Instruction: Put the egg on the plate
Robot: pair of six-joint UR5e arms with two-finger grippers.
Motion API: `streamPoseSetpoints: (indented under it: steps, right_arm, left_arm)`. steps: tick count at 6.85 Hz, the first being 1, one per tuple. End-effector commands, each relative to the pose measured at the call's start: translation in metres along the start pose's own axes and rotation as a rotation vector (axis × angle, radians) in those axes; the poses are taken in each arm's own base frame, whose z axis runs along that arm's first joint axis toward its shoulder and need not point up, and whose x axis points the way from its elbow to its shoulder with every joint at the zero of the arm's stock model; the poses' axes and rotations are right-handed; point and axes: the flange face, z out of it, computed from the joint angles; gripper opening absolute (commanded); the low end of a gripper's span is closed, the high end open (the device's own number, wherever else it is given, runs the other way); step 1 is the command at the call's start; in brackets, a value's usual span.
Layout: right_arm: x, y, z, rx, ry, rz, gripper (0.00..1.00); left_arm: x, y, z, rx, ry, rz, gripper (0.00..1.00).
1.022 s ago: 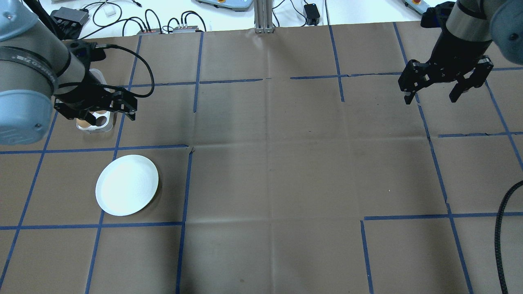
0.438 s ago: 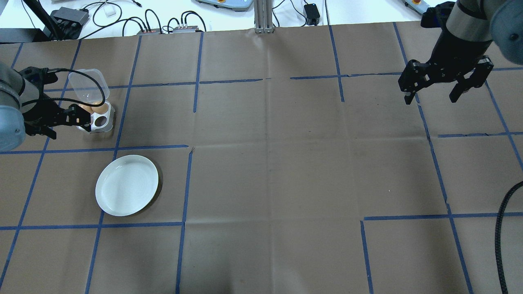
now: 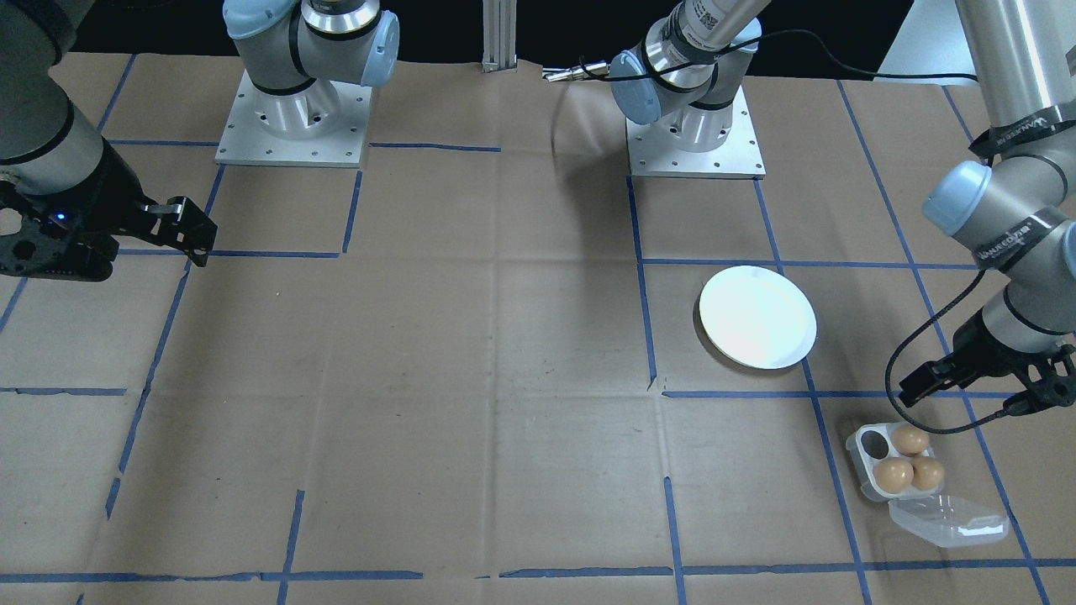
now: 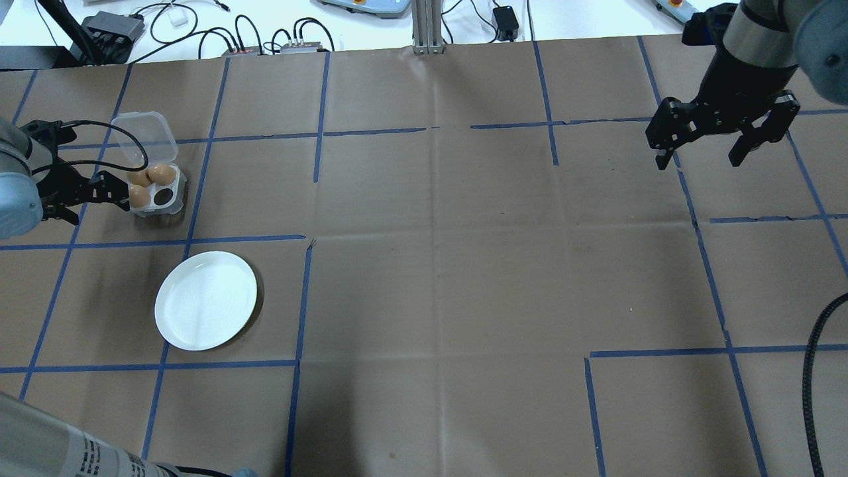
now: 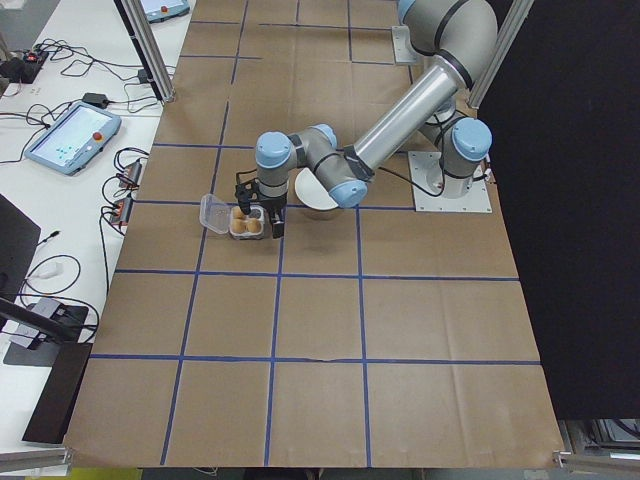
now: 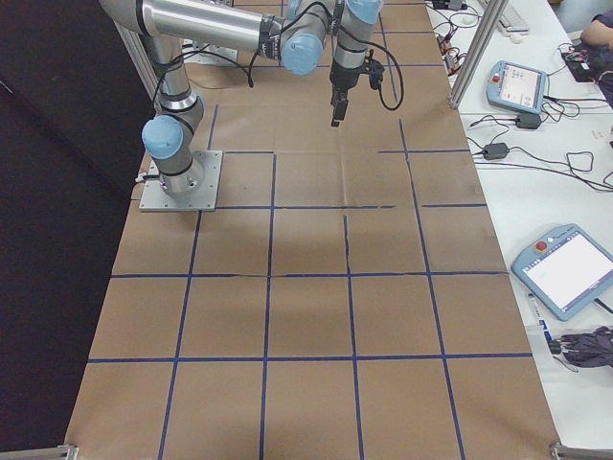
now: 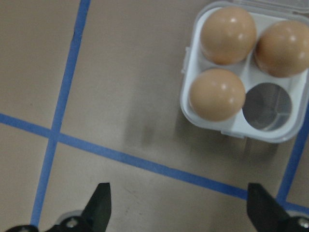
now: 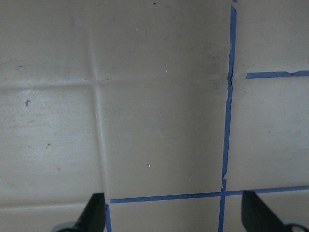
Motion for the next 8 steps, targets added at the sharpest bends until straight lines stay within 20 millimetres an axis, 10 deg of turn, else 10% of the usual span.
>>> streamPoseSetpoints:
  steps: [1, 8]
  right_arm:
    - [0.0, 0.0, 0.0, 0.0, -0.001, 0.0, 1.0]
    - [0.0, 0.0, 0.0, 0.0, -0.001, 0.0, 1.0]
  left_arm:
    - [0.0, -0.012, 0.017, -0.047, 0.015, 0.005, 1.0]
    - [0.029, -0.043, 0.04, -0.042, 0.027, 0.091, 0.98]
